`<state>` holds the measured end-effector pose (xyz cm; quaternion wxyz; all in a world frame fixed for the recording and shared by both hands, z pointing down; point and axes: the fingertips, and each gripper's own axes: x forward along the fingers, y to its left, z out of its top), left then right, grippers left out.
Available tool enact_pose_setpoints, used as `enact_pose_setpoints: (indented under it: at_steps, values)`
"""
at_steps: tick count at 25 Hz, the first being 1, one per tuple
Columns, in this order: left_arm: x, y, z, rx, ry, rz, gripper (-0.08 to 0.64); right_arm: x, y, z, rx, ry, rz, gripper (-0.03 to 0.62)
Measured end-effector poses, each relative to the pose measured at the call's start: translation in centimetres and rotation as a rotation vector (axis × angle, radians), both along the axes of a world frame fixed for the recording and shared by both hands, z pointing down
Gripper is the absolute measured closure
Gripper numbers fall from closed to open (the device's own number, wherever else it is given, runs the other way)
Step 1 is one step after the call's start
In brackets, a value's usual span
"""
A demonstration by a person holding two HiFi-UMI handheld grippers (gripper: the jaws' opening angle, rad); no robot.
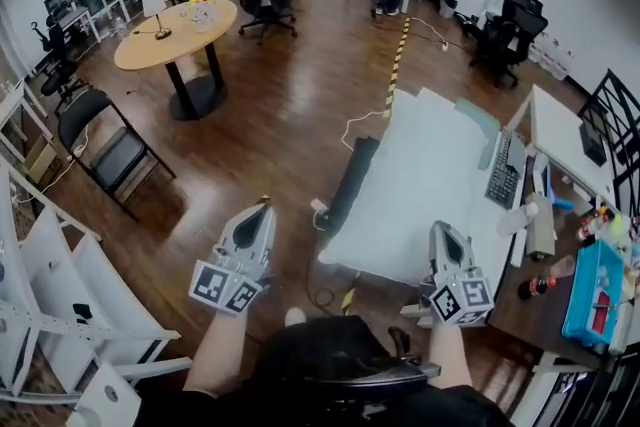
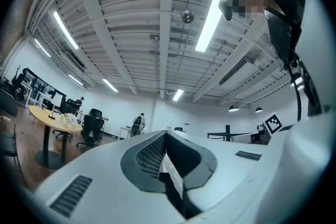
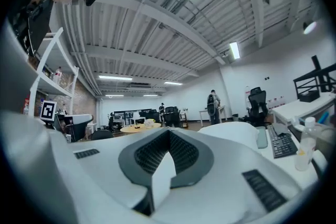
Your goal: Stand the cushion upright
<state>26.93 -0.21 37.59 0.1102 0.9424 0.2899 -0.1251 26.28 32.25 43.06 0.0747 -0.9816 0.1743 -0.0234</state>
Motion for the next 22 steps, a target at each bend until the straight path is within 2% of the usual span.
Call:
enact_pose_setpoints:
  at_steps: [5, 8, 10, 12, 16, 20, 21, 22]
  values:
    - [5.2, 0.6, 0.1, 0.000, -0.021, 0.165, 0.558, 0.4, -0.5, 0.2, -0.018, -0.035, 0.137, 0.588]
    - [6.8, 3.0, 0.3, 0.011, -0.022, 0.256, 0.558, 0.0, -0.3, 0.5, -0.034, -0.066, 0.175, 0.586]
    - [7.5, 5.0, 0.6, 0.018, -0.029, 0.319, 0.558, -0.3, 0.7, 1.2, -0.033, -0.095, 0.202, 0.545]
    - [8.2, 6.8, 1.0, 0.027, -0.046, 0.360, 0.558, -0.3, 2.0, 1.7, -0.021, -0.108, 0.229, 0.545]
    - [10.0, 9.9, 0.9, 0.033, -0.042, 0.384, 0.558, 1.5, 4.8, 1.9, -0.011, -0.103, 0.244, 0.545]
    - [13.0, 12.8, 1.0, 0.041, -0.047, 0.355, 0.558, 4.7, 7.7, 2.5, -0.025, -0.127, 0.226, 0.544]
    - [13.5, 13.5, 1.0, 0.048, -0.053, 0.357, 0.558, 5.3, 8.1, 2.5, -0.031, -0.132, 0.220, 0.512]
    - [13.9, 14.3, 1.1, 0.057, -0.059, 0.369, 0.558, 5.8, 8.7, 2.5, -0.035, -0.133, 0.220, 0.506]
